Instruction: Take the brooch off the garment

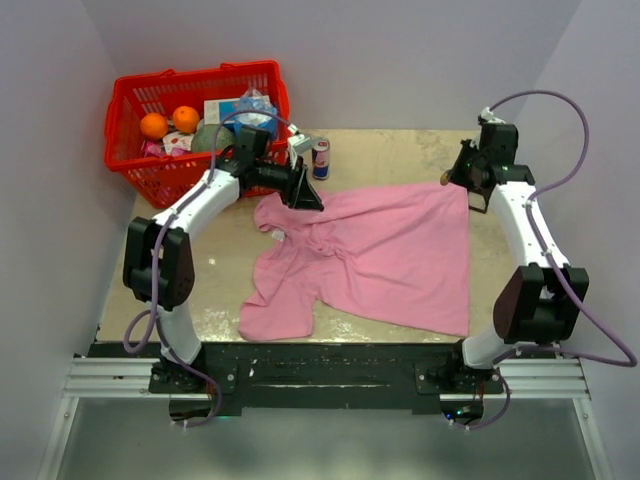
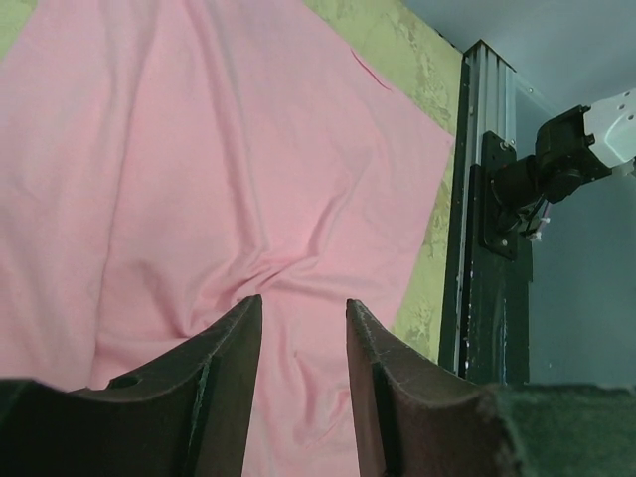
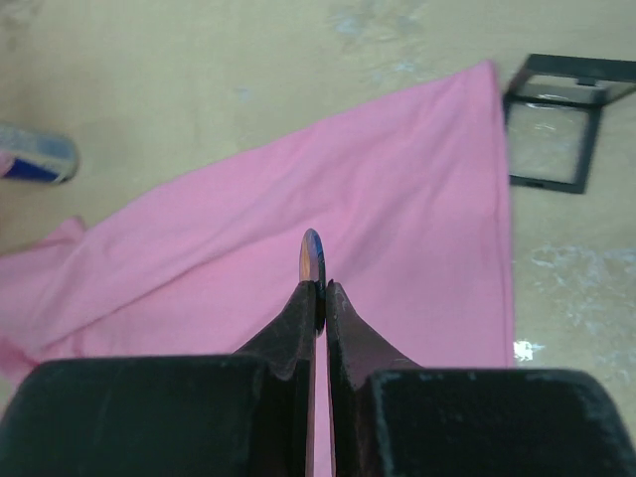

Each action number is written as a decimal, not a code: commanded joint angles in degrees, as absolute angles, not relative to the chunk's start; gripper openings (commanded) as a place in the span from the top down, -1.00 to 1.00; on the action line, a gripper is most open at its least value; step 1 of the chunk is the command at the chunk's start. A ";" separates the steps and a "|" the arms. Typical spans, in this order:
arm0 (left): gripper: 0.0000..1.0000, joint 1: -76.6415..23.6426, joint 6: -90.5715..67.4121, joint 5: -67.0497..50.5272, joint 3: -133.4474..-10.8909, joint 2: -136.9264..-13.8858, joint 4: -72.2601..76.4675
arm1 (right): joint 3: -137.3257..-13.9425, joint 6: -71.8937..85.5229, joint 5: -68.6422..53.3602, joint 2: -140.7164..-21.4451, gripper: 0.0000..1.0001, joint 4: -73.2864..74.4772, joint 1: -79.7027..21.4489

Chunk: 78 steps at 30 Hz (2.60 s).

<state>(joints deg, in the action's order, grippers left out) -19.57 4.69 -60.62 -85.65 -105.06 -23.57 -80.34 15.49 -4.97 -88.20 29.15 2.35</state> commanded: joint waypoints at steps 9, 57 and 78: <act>0.10 -21.27 11.42 -58.89 -91.05 -114.94 -33.12 | -89.03 14.68 15.64 -101.68 1.00 24.79 4.83; -0.25 -26.54 -40.97 -67.24 -110.02 -126.91 29.71 | -81.49 -7.47 -47.27 -78.67 1.00 34.63 5.27; -0.37 -31.38 -18.38 -64.34 -116.02 -133.68 0.10 | -76.11 1.17 8.03 -79.71 1.00 17.42 5.45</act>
<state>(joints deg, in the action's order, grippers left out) -31.77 -27.27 -64.18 -113.71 -133.05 9.98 -76.34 3.92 -14.26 -77.80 27.11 5.28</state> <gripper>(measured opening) 0.692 0.041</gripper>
